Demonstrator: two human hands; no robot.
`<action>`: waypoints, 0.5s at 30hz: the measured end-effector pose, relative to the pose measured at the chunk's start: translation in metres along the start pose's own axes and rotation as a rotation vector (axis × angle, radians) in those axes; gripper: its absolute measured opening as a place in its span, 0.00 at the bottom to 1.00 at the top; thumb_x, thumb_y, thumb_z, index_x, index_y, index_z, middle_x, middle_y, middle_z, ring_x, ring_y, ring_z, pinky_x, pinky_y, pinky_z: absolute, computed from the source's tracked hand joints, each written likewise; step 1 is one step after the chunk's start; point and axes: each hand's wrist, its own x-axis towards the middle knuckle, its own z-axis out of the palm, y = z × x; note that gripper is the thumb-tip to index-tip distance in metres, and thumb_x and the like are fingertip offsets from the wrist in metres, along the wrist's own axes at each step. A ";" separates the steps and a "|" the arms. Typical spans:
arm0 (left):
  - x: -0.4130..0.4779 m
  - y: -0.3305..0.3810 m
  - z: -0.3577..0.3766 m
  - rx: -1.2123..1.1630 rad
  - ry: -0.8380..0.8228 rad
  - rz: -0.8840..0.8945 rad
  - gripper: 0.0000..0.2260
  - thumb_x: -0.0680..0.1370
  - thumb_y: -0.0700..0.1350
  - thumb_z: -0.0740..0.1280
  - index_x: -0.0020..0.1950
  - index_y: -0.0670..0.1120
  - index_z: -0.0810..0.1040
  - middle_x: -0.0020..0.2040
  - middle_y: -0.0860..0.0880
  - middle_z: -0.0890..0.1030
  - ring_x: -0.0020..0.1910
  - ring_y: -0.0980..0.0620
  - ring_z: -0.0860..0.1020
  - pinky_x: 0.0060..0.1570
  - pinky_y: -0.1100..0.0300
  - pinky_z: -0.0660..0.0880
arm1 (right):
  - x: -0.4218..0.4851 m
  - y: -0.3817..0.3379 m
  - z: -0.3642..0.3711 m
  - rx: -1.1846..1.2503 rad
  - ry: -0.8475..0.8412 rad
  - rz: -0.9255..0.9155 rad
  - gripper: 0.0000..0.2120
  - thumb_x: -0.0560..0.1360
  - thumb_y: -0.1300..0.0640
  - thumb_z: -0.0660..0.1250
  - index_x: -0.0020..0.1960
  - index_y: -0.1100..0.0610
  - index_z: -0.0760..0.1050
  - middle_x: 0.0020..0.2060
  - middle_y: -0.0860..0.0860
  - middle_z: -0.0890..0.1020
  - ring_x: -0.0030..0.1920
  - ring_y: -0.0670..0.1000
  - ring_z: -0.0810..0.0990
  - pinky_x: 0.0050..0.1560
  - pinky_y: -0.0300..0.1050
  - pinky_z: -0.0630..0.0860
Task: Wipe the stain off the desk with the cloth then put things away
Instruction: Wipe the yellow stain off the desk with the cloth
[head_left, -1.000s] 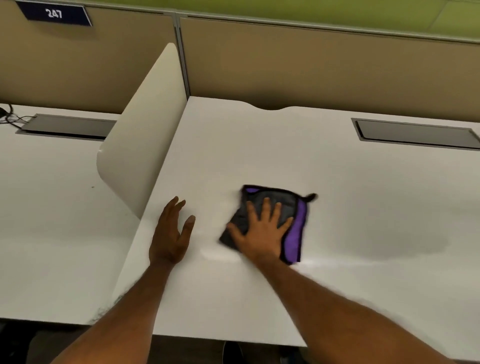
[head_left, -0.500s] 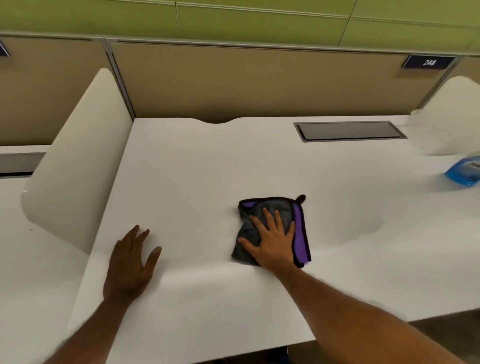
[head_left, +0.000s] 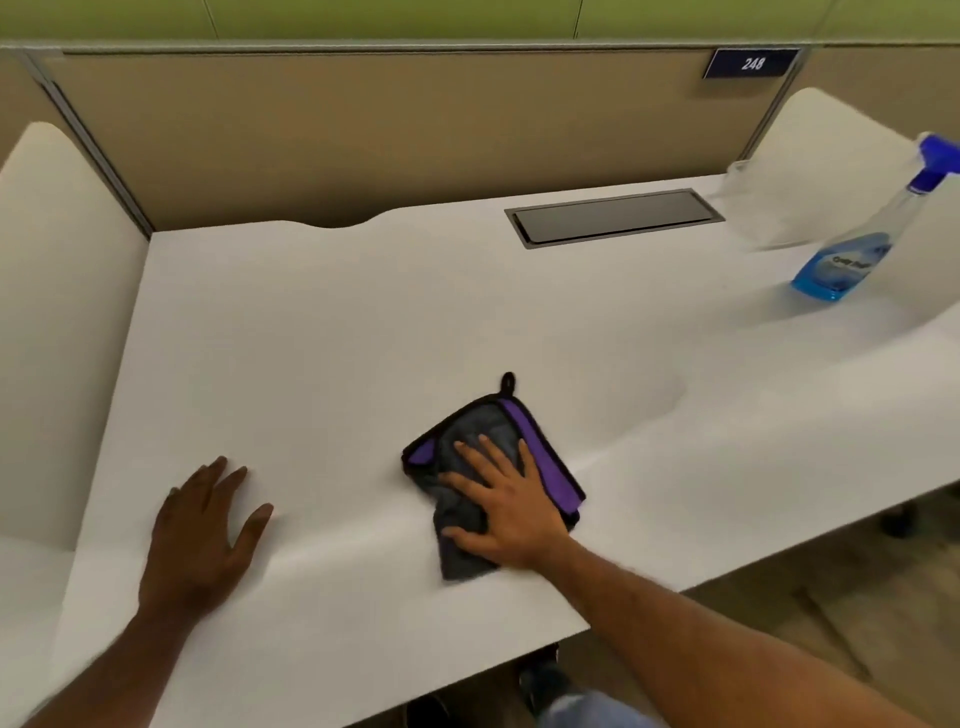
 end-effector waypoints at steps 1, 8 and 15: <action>0.000 0.001 -0.001 0.006 -0.004 0.000 0.32 0.76 0.65 0.52 0.72 0.45 0.70 0.75 0.43 0.68 0.75 0.43 0.64 0.73 0.47 0.56 | -0.002 0.027 -0.007 -0.020 0.016 0.114 0.32 0.72 0.28 0.56 0.74 0.37 0.61 0.79 0.45 0.54 0.79 0.50 0.45 0.72 0.70 0.47; 0.023 0.038 0.000 0.002 -0.012 0.077 0.32 0.76 0.64 0.52 0.72 0.44 0.69 0.75 0.43 0.68 0.75 0.42 0.64 0.73 0.46 0.56 | 0.011 0.071 -0.022 -0.014 0.053 0.574 0.37 0.69 0.27 0.55 0.74 0.41 0.63 0.78 0.52 0.57 0.78 0.58 0.49 0.72 0.71 0.42; 0.091 0.139 0.021 -0.073 -0.035 0.229 0.32 0.77 0.64 0.53 0.73 0.45 0.69 0.76 0.43 0.66 0.75 0.43 0.64 0.74 0.45 0.57 | -0.024 0.011 -0.008 0.008 -0.038 -0.080 0.35 0.72 0.27 0.57 0.75 0.38 0.57 0.79 0.48 0.53 0.79 0.55 0.43 0.72 0.71 0.38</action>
